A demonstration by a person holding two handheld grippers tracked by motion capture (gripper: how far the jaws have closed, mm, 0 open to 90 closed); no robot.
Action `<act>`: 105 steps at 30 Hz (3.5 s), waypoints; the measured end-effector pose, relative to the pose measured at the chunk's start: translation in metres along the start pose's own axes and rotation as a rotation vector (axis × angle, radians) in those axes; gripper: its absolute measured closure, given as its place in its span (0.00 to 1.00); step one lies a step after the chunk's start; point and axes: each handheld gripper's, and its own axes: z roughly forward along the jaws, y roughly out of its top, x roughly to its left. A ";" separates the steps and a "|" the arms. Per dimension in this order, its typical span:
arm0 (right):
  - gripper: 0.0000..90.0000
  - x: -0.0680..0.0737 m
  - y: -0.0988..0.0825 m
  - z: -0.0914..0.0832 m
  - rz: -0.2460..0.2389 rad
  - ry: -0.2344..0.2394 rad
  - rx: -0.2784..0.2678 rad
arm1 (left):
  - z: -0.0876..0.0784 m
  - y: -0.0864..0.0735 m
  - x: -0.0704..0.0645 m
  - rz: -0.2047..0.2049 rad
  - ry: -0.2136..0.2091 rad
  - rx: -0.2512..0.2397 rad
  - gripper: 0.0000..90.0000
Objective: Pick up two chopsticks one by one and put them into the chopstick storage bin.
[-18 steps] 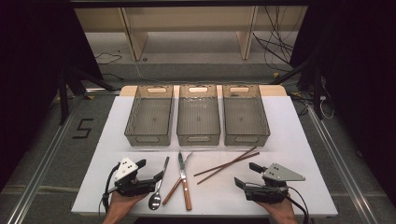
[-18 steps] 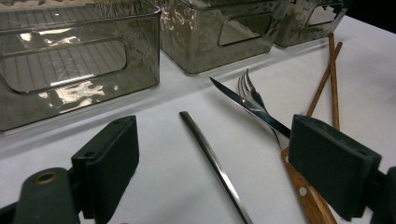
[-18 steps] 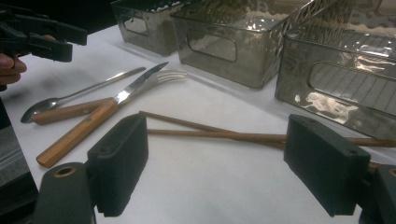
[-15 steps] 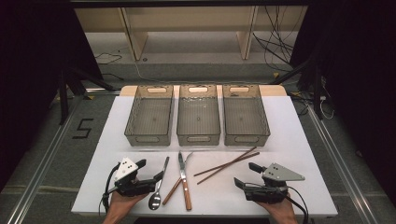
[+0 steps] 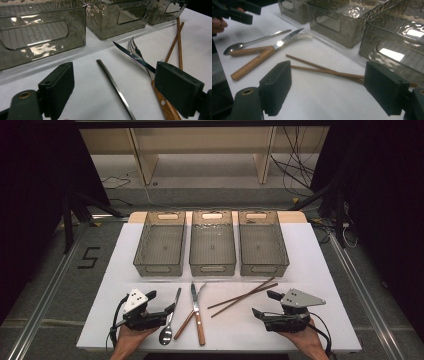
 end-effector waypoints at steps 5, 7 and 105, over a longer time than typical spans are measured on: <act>0.26 -0.005 0.011 0.003 -0.081 0.023 0.083 | 0.000 0.000 0.000 -0.001 0.003 0.002 0.18; 0.26 -0.008 0.018 0.006 -0.113 0.023 0.120 | 0.000 0.000 0.000 -0.005 0.003 -0.001 0.18; 0.95 -0.021 0.055 0.111 -0.737 0.177 0.712 | 0.002 -0.001 0.001 0.001 0.004 0.017 0.18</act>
